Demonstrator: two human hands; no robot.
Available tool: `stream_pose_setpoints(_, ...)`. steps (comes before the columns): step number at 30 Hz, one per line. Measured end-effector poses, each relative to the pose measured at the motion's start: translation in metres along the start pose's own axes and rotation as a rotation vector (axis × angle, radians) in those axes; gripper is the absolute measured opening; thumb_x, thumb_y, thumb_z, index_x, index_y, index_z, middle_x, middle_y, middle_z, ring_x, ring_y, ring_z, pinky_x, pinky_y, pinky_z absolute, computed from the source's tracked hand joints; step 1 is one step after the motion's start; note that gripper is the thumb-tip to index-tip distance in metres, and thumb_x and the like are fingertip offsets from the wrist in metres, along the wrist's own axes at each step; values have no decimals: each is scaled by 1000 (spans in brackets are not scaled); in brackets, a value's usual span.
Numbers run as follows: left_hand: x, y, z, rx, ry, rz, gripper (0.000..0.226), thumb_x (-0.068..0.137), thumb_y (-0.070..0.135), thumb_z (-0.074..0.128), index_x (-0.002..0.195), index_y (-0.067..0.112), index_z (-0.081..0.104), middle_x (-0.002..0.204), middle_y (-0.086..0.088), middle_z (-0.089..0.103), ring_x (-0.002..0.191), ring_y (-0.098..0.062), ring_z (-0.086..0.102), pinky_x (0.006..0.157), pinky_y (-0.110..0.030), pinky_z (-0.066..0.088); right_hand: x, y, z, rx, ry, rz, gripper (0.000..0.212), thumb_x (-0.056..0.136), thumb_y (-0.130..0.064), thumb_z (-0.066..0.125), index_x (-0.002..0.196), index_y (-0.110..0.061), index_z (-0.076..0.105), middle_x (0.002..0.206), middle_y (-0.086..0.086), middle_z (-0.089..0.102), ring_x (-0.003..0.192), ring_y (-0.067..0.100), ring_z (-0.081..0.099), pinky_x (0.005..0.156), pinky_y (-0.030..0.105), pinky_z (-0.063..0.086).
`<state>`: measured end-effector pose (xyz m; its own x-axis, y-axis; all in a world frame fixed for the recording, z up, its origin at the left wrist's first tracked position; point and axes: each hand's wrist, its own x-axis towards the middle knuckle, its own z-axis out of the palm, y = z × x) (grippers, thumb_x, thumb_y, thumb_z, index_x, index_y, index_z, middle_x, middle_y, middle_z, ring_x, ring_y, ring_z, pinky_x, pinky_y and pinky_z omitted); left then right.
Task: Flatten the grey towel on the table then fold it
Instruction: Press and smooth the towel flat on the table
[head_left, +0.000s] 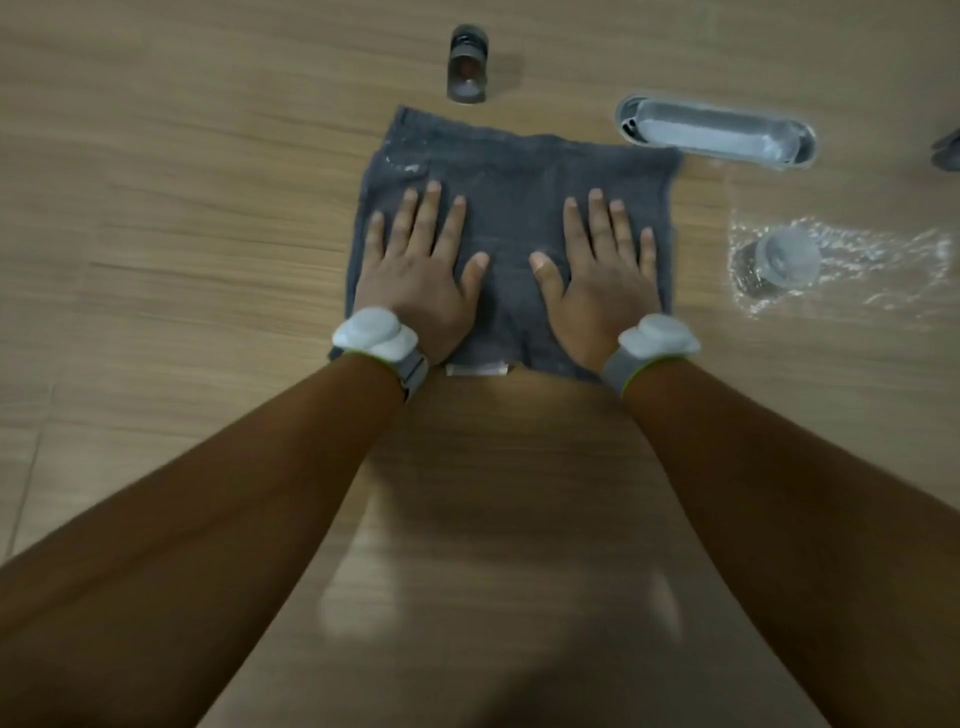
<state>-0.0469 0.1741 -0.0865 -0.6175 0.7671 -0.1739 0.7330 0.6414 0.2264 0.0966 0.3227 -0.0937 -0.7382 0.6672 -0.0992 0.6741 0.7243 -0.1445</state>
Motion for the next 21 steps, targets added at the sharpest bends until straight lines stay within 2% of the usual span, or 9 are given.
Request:
stream_pose_setpoints(5,-93,26,23,-6,39,22,69,103,56,19,160,18,17,168,-9,10,155,-27,5,125,-52,4,-105,19,1,-42,-37,-67,73,104,-61,19,162,-18,17,169,11,18,157,30,13,125,57,9)
stream_pose_setpoints(10,-170,54,53,82,-44,75,73,103,58,21,160,13,18,168,-12,6,156,-30,1,124,-55,5,-187,52,1,-29,-90,-120,73,103,-63,27,162,-20,20,170,5,16,158,25,10,125,56,14)
stream_pose_setpoints(15,-127,67,43,100,-18,84,71,102,60,21,160,19,19,168,-10,11,156,-27,7,124,-54,9,-138,72,-5,1,-51,-164,72,102,-64,28,162,-23,22,170,4,18,157,26,15,124,55,15)
stream_pose_setpoints(21,-25,85,19,51,26,34,73,99,61,16,161,21,18,168,-7,12,155,-26,9,124,-52,7,-37,90,-17,15,-23,-130,73,102,-64,24,162,-25,18,171,3,12,158,24,8,127,51,2)
